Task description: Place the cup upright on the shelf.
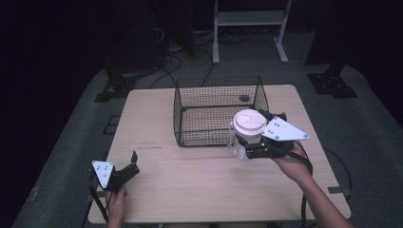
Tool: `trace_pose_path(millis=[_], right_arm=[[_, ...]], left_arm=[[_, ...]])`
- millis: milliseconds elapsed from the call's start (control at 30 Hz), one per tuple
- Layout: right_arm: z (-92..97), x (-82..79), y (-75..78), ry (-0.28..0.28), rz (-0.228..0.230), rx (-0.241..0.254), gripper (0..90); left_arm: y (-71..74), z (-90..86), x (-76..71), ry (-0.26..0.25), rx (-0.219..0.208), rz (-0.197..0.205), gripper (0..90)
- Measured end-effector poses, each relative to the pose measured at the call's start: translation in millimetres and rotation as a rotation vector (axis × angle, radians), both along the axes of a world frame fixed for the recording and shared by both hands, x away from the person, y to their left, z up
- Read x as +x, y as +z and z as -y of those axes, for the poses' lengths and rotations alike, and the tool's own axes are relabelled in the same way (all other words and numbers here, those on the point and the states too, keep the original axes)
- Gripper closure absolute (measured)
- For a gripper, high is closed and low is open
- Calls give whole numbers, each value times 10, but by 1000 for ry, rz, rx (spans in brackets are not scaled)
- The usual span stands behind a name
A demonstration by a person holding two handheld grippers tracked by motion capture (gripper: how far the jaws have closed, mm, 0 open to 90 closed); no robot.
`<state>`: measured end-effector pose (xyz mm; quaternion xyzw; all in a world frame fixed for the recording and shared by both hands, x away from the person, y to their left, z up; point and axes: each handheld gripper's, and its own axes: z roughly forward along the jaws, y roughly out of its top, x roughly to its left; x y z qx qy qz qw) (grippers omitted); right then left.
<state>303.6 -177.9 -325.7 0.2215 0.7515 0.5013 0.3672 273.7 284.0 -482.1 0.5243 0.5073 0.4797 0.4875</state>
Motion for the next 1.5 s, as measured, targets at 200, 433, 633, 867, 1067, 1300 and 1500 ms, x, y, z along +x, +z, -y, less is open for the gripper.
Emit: trace_pose_path(millis=[200,433,633,867,1067,1300,1500], right_arm=[[-135,36,59,23,3,3,39],[-264,86,146,47,6,1,39],[-355,138,221,61,9,1,39],[-451,202,284,69,10,-3,39],[-508,250,332,70,15,-12,39],[-551,316,404,67,21,-15,40],[-604,406,463,61,27,-18,39]], left_arm=[[-1,-2,0,-3,-2,1,0],[1,-5,-1,-3,-1,2,0],[0,-6,1,-3,-4,3,0],[-1,-1,0,-3,0,2,0],[0,-6,0,-3,-3,3,0],[0,-10,0,-2,-6,3,0],[0,-9,-1,-2,-6,4,0]])
